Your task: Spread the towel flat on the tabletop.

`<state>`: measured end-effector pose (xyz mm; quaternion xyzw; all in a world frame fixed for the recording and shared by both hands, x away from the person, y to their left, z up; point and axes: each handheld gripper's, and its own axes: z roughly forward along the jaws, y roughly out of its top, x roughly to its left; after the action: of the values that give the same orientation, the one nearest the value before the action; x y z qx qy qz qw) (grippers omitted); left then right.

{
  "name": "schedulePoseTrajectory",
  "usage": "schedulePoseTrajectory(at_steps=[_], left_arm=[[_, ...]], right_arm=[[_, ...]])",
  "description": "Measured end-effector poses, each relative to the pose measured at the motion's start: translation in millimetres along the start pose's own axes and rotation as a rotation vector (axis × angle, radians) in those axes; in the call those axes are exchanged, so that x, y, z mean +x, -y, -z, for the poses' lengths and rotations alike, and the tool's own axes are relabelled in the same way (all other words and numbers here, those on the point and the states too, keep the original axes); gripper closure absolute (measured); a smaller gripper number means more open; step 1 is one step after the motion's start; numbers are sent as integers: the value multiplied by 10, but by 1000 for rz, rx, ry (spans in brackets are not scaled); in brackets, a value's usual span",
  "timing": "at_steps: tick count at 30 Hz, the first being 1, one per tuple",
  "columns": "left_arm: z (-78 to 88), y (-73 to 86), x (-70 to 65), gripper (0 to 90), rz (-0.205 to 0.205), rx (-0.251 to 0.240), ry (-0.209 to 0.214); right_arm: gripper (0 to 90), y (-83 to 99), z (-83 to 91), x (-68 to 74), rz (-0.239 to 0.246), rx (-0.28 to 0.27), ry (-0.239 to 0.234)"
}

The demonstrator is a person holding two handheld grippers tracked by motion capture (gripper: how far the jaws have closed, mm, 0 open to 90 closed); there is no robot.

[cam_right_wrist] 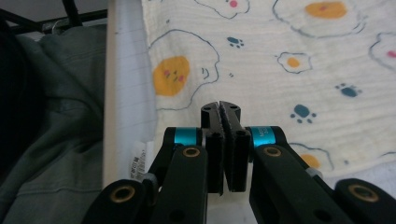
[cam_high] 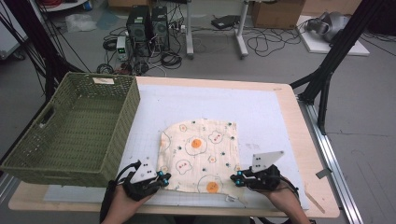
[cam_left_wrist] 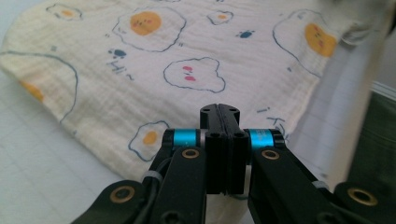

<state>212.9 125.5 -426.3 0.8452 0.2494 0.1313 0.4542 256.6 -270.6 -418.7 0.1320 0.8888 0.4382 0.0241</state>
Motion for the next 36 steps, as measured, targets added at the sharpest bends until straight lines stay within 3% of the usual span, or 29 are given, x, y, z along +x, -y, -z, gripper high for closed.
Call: schedulePoseTrajectory(at_steps=[2, 4, 9, 12, 17, 19, 22, 24, 27, 28, 29, 30, 34, 36], left_arm=[[25, -1, -13, 757, 3, -5, -2], [9, -26, 47, 718, 0, -18, -33], [-177, -154, 400, 704, 52, -57, -123], [-321, -264, 587, 707, 62, -70, -172], [-544, -420, 858, 707, 128, -106, -210], [-625, -469, 951, 705, 149, -98, -216], [-745, -528, 1060, 632, 153, -78, -267], [-834, -554, 1140, 591, 173, -19, -254], [-953, -521, 1188, 574, 192, 32, -263], [-971, -508, 1186, 630, 192, 49, -272], [-977, -501, 1179, 751, 181, 58, -261], [-972, -509, 1165, 843, 169, 57, -264], [-868, -613, 989, 860, 87, -32, -306], [-838, -647, 910, 857, 46, -28, -270]], right_arm=[[865, 26, 75, 31, -9, -35, -21], [784, 46, 94, 21, -33, -31, -30], [706, 29, 24, -139, -62, -40, 38], [687, -6, -43, -269, -82, -38, 62], [650, -24, -165, -435, -114, -30, 92], [620, -23, -219, -486, -115, -12, 109], [608, -6, -294, -541, -127, 23, 124], [612, 13, -322, -574, -136, 50, 136], [616, 32, -338, -600, -145, 52, 135], [617, 31, -338, -598, -146, 53, 136], [618, 32, -338, -598, -145, 53, 136], [618, 37, -341, -596, -149, 46, 135], [618, 44, -333, -597, -145, 46, 138], [617, 46, -331, -592, -143, 47, 137]])
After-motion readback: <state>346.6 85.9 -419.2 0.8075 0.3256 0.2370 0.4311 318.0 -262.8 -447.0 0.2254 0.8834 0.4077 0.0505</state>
